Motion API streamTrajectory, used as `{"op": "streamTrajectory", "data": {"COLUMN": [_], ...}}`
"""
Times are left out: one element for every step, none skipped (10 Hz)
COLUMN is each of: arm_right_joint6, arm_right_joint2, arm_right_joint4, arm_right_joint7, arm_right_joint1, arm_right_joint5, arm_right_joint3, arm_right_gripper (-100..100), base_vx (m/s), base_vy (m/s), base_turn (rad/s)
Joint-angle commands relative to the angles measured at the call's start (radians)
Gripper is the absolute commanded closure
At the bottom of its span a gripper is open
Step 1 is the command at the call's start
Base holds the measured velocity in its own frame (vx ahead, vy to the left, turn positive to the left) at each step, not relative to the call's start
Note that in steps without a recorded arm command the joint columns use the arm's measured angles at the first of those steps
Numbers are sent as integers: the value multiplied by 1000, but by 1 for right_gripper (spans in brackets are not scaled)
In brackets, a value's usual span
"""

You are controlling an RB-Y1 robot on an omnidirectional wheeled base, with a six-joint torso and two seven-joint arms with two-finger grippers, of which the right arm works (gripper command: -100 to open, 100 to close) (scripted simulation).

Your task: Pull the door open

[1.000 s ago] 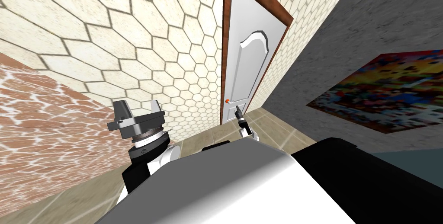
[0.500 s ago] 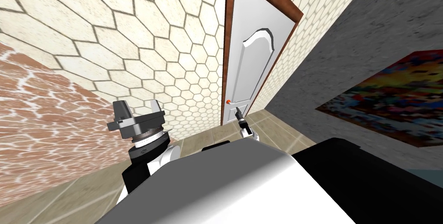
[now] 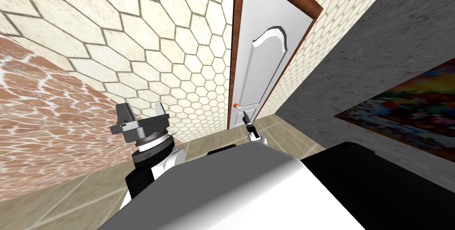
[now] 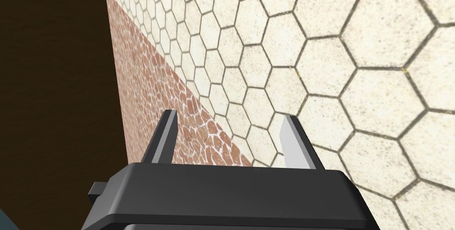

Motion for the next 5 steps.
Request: {"op": "streamTrajectory", "data": {"arm_right_joint6": [-5, -11, -17, -17, -22], "arm_right_joint2": [-13, -23, -33, -33, -41], "arm_right_joint4": [50, 93, 117, 130, 160], "arm_right_joint7": [-12, -21, -30, -30, -37], "arm_right_joint1": [-17, -28, -39, -39, -48], "arm_right_joint5": [0, -1, -2, -2, -3], "arm_right_joint3": [2, 3, 4, 4, 4], "arm_right_gripper": [-100, -100, -100, -100, -100], "base_vx": [29, 36, 44, 33, 23], "base_vy": [-77, -93, -83, -64, -60], "base_turn": [195, 169, 132, 54, 74]}}
